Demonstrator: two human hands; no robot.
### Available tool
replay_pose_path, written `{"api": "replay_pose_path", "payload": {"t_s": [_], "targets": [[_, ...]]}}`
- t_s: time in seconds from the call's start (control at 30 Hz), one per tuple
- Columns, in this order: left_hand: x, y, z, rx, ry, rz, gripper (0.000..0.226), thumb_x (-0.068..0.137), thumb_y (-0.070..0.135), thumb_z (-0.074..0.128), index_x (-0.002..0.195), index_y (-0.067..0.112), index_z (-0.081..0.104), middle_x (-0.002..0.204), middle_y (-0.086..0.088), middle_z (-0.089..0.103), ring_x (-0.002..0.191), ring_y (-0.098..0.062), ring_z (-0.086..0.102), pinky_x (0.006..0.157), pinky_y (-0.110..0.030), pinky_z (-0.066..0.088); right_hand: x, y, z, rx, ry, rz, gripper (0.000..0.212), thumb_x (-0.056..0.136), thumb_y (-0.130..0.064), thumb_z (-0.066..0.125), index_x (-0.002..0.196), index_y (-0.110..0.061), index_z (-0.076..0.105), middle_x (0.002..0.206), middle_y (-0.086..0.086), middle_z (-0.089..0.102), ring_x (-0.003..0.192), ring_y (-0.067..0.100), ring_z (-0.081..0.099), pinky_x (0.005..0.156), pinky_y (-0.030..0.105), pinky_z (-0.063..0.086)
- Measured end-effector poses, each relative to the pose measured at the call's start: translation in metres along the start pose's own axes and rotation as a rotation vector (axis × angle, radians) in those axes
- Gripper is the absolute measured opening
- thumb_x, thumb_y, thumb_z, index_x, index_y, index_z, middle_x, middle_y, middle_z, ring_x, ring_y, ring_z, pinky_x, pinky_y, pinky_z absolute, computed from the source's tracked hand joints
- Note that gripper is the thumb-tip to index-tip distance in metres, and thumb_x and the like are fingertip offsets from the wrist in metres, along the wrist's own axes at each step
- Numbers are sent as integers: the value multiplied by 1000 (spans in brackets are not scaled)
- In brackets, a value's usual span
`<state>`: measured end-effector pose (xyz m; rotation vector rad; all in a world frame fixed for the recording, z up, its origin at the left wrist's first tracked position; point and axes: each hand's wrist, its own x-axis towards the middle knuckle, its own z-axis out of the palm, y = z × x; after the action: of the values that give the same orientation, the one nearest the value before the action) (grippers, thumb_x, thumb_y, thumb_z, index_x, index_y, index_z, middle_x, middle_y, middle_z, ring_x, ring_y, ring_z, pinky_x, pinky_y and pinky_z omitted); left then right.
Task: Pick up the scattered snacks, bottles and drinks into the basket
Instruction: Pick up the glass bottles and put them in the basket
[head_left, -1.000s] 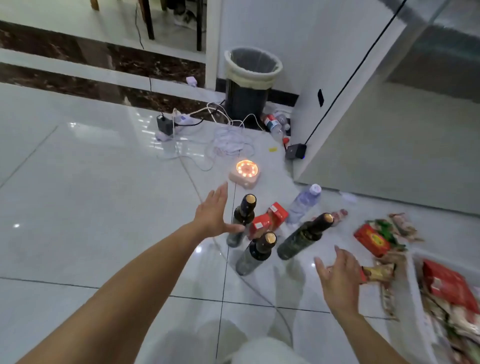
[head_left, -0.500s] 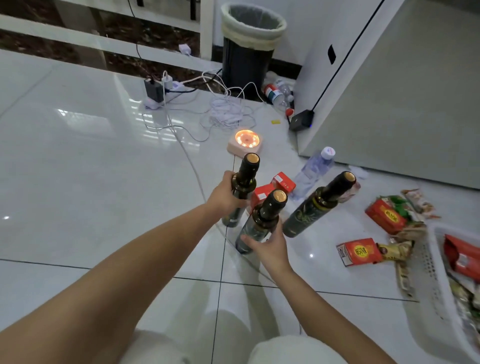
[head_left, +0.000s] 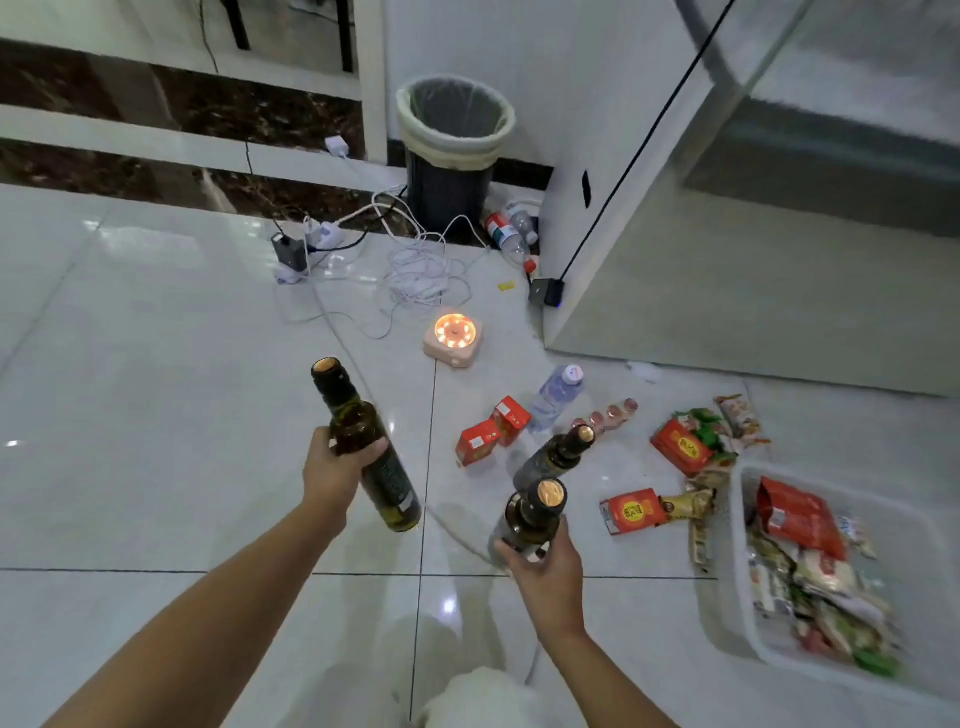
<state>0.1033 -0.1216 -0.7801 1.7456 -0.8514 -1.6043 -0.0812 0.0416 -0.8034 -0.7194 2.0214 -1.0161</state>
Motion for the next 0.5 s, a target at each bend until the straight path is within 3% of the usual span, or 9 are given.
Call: {"api": "replay_pose_path", "payload": {"t_s": [0.17, 0.27, 0.4, 0.5], "targets": [[-112, 134, -3, 144, -149, 65, 45, 83, 12, 70, 121, 13, 46, 120, -3, 52, 112, -25, 48, 100, -50, 39, -78, -132, -91, 65, 155, 84, 53, 69, -6, 79, 108, -29, 50, 99, -2, 65, 98, 19, 59, 82, 25, 45], [-189, 210, 12, 161, -254, 82, 48, 83, 12, 70, 122, 14, 42, 120, -1, 49, 113, -24, 46, 102, -52, 38, -128, -210, -150, 182, 321, 167, 58, 71, -5, 79, 121, -16, 52, 102, 1, 62, 102, 21, 58, 86, 26, 42], [-284, 282, 41, 126, -392, 105, 44, 85, 8, 67, 116, 20, 39, 111, 4, 53, 104, -21, 51, 88, -46, 44, -193, -276, -223, 381, 584, 255, 67, 74, -5, 78, 133, -11, 48, 115, 4, 60, 111, 19, 55, 97, 27, 38], [-340, 320, 72, 58, -455, 111, 41, 88, 6, 63, 115, 17, 36, 105, 1, 53, 81, -7, 59, 66, -32, 44, -227, -301, -278, 442, 727, 317, 68, 74, -7, 77, 135, -12, 46, 124, 8, 60, 117, 25, 55, 98, 27, 37]]}}
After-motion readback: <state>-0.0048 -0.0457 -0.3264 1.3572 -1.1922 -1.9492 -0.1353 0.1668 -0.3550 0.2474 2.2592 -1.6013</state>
